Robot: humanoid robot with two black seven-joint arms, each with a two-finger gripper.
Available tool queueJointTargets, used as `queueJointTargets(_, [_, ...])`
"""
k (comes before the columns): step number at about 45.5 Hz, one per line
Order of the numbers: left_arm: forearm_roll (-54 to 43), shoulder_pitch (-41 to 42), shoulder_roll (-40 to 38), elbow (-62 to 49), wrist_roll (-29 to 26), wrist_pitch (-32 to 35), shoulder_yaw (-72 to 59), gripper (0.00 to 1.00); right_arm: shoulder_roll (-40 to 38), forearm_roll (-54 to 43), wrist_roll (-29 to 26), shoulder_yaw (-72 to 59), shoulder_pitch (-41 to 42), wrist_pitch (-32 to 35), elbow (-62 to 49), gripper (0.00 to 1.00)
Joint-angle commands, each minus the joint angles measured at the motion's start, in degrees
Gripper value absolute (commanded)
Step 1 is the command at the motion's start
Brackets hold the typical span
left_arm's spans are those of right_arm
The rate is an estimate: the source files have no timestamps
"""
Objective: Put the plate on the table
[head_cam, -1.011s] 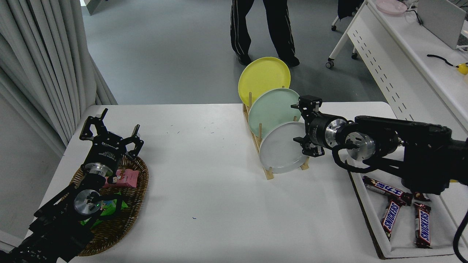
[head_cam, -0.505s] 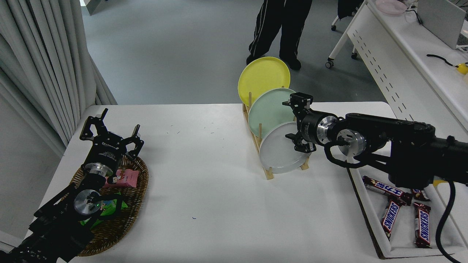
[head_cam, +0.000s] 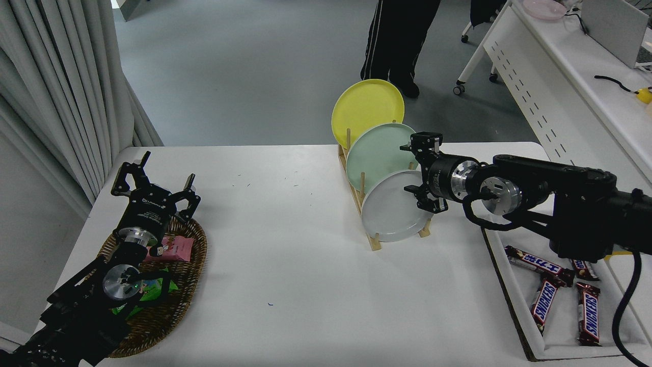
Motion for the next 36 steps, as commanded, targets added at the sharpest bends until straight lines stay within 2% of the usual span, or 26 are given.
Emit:
queueJointTargets(1, [0.0,0.0,0.0,0.0,0.0,0.0,0.0,1.0,-0.21,0.1,-0.88,1.43,-0.74,1.54,-0.53,0.54])
queueJointTargets(11, [0.0,0.0,0.0,0.0,0.0,0.0,0.0,1.0,-0.48,0.18,-1.06,2.05,-0.74,1.81,-0.45,0.49])
queueJointTargets(26, [0.0,0.0,0.0,0.0,0.0,0.0,0.0,1.0,-1.36,0.27,-1.41,2.22,-0.83,1.81,-0.45,0.36])
queueJointTargets(36, [0.0,0.0,0.0,0.0,0.0,0.0,0.0,1.0,-1.36,0.27,-1.41,2.14,-1.0,1.63,-0.53,0.32])
